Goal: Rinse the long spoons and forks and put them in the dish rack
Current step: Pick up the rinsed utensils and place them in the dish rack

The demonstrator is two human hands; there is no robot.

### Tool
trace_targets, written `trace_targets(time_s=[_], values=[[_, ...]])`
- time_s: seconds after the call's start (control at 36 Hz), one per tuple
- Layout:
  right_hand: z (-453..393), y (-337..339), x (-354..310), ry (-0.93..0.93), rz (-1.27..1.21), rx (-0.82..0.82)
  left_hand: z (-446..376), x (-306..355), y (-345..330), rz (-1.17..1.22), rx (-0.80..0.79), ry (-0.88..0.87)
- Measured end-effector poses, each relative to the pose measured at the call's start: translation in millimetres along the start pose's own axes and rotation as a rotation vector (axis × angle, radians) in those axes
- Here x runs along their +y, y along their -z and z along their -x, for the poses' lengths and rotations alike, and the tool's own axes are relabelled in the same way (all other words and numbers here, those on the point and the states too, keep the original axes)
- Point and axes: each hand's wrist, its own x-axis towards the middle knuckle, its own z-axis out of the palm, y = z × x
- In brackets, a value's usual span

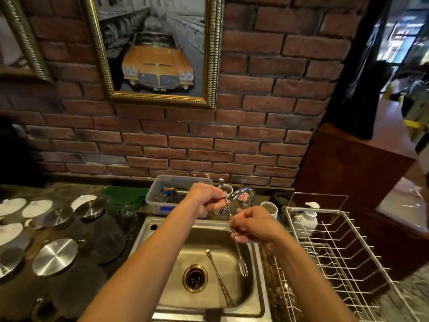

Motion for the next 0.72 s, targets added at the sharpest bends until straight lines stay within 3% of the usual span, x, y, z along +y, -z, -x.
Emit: trace_targets(time_s=[0.44, 0.72], values=[[57.0, 130.6, 36.6, -0.033, 0.108, 0.143, 3.0, -36.8, -156.1, -0.063, -0.083, 0.024], [72.8, 198.5, 69.9, -0.069, 0.198, 0.212, -15.6, -70.8, -239.6, -0.251, -0.075, 0.037]])
